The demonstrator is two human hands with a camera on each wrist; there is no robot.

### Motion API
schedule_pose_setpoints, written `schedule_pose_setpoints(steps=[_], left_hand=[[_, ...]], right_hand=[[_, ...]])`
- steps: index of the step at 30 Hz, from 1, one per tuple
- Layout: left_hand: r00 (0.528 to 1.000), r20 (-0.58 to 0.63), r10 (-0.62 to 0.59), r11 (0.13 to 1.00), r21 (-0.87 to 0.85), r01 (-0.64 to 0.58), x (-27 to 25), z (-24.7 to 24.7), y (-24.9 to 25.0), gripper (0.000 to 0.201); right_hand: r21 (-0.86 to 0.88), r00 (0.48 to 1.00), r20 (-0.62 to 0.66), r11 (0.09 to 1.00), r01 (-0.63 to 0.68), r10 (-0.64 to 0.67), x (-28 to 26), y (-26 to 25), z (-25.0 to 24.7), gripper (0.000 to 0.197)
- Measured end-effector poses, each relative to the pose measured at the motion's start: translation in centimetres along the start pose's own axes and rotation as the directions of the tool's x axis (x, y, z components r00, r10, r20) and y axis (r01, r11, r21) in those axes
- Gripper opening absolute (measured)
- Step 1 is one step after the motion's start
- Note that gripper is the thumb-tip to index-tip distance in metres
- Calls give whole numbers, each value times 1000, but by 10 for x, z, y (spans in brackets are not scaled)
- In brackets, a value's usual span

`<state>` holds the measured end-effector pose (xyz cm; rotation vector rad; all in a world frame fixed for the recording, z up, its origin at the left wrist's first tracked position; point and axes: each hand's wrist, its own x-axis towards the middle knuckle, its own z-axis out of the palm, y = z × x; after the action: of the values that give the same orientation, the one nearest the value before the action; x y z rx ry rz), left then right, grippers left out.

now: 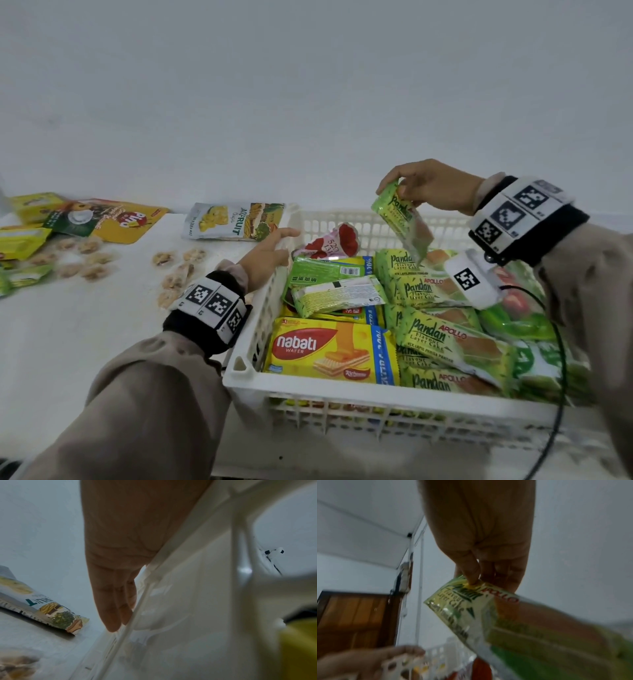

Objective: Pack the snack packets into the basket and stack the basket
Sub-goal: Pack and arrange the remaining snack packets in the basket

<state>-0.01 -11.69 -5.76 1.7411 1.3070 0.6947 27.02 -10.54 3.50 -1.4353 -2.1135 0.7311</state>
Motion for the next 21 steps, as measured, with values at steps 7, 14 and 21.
schedule_pose_setpoints(steps=[7,14,21], left_hand=[[1000,12,-27,1000,8,26,-2,0,2,53],[999,-5,-34,999,16,34,-3,0,3,50],[1000,-5,-18,999,28,18,-1,0,1,50]], right_hand=[[-569,975,179,823,-3,128,0,13,28,40],[-628,954,179,774,-77,240,3,40,40,53],[-588,909,205,788,-183,364,-14,53,22,64]])
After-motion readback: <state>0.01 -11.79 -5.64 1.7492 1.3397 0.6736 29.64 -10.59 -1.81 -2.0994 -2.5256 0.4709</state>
